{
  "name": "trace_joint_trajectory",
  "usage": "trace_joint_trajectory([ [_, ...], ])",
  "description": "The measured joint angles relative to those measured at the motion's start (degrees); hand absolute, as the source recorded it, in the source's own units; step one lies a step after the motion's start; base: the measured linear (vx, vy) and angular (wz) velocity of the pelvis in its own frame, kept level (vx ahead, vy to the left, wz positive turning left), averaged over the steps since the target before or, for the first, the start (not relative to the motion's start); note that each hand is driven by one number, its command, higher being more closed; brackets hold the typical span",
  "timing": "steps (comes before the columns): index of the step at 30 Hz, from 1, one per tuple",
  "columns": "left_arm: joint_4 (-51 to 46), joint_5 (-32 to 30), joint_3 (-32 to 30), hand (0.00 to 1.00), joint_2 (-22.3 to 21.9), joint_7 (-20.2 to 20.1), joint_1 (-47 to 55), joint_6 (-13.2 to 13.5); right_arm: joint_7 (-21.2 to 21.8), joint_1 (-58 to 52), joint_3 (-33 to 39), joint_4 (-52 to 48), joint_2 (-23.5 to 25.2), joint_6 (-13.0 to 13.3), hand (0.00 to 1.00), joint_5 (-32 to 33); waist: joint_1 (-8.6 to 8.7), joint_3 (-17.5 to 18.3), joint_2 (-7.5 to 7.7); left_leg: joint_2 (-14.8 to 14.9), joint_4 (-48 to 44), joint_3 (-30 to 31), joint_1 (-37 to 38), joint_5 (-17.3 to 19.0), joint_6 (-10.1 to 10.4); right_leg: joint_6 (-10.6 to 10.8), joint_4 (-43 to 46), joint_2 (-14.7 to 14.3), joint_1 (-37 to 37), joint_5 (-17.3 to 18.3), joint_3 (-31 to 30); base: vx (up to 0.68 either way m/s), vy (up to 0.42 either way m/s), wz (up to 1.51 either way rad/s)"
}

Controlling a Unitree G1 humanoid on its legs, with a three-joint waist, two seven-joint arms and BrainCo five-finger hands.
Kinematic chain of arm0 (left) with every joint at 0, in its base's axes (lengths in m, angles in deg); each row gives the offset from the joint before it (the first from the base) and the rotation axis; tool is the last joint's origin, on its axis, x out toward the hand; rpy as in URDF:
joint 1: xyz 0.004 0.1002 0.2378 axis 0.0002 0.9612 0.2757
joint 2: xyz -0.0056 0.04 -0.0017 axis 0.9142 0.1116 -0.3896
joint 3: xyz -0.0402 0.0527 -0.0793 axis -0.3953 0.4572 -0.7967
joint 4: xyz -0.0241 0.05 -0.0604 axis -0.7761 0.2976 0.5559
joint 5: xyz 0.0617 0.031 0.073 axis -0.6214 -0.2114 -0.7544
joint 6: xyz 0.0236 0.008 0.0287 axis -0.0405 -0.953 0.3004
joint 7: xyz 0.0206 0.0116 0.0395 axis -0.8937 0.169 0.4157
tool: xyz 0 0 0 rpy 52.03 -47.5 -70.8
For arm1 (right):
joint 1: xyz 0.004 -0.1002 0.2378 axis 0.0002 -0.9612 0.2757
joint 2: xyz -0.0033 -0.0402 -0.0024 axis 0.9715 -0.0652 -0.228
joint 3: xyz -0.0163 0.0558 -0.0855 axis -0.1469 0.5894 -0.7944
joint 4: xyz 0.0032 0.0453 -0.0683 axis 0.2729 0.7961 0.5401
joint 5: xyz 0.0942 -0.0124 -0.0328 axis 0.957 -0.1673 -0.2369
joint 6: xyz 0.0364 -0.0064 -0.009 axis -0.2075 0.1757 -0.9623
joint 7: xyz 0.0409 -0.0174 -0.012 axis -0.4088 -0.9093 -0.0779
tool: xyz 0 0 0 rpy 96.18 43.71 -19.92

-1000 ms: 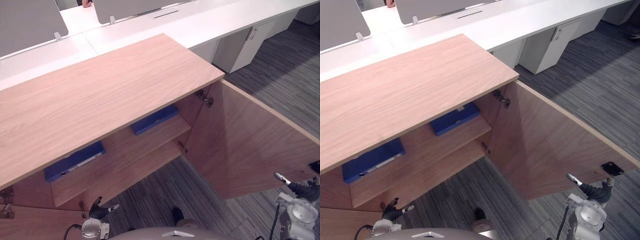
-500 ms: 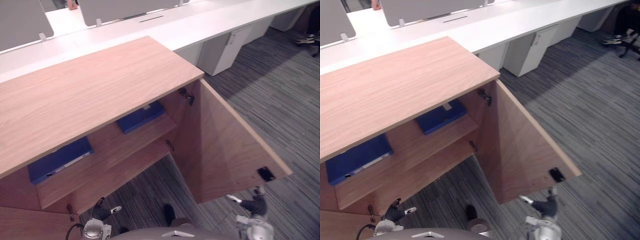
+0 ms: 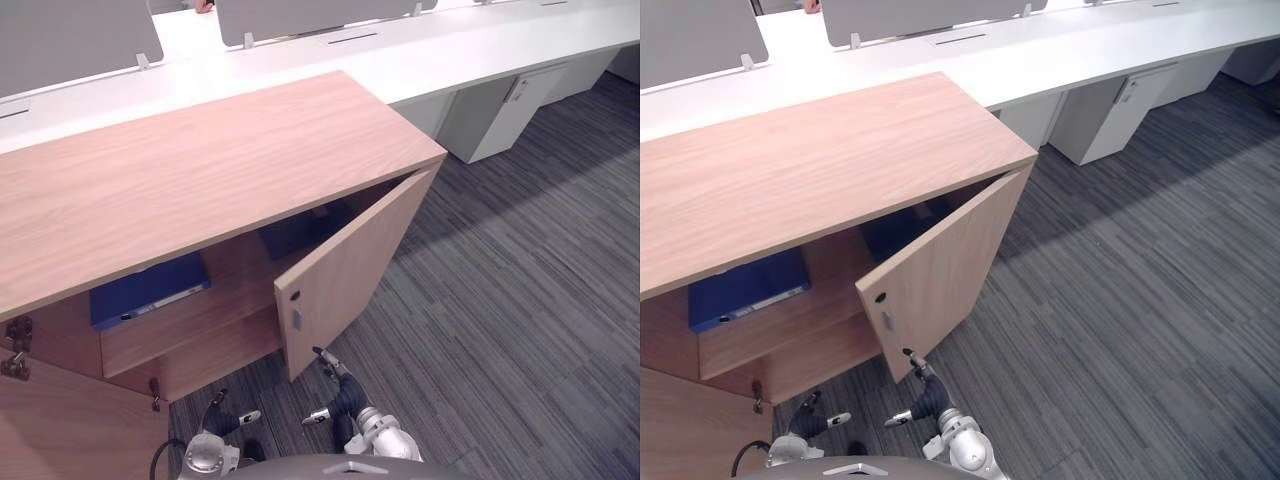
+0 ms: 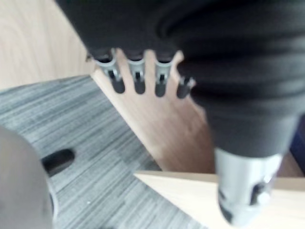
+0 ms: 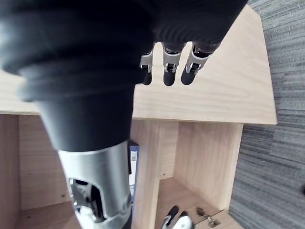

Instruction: Walk over to the cabinet, pick up the folder, carry it to the office cabinet, place the folder inside the office cabinet, then close the office cabinet door

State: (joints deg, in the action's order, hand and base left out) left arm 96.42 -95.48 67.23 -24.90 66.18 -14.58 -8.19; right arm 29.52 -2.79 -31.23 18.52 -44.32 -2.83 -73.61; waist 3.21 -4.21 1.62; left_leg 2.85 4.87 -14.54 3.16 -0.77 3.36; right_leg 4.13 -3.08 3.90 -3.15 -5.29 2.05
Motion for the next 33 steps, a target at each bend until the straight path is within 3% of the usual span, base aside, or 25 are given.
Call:
trace_joint_trajectory([
  [5, 0.0, 0.0, -0.1, 0.00, 0.4, 0.2, 0.3, 0.0, -1.9, 0.3, 5.3, 6.8, 0.4, -0.5, 0.00, -4.1, -0.76, 0.8, 1.69, -1.1, 0.0, 1.4, 0.3, 0.5, -1.1, 0.8, 0.0, 0.9, 1.1, 0.2, 1.3, 0.07, 0.043, 0.14],
  [11, 0.2, 0.0, -0.1, 0.00, 0.5, 0.3, 0.3, 0.0, -5.2, 2.4, 11.9, 16.8, 1.6, -2.0, 0.00, -4.4, -1.31, 0.8, 1.61, -2.2, 0.0, 3.9, 1.0, 0.9, -1.8, 1.6, 0.3, 2.2, 3.2, 1.4, 3.8, 0.04, 0.025, 0.24],
  [20, 2.9, 0.1, -1.5, 0.00, 0.4, 1.0, -1.0, -0.1, -8.0, 6.8, 17.7, 27.4, 5.1, -3.5, 0.00, -4.2, -2.42, 1.0, 1.85, -2.8, 0.1, 7.1, 1.8, 0.0, -2.4, 1.2, 2.4, 2.9, 4.5, 3.6, 6.8, -0.04, -0.011, 0.19],
  [33, 5.4, 1.3, -5.1, 0.00, 0.2, 0.7, -1.9, -0.1, -9.7, 11.2, 27.8, 38.3, 7.1, -6.0, 0.00, 2.5, -2.46, 1.3, 2.57, -4.5, 0.1, 11.1, 1.1, -0.5, -3.0, 2.0, 1.4, 4.6, 6.8, 4.1, 10.9, -0.01, 0.010, 0.19],
])
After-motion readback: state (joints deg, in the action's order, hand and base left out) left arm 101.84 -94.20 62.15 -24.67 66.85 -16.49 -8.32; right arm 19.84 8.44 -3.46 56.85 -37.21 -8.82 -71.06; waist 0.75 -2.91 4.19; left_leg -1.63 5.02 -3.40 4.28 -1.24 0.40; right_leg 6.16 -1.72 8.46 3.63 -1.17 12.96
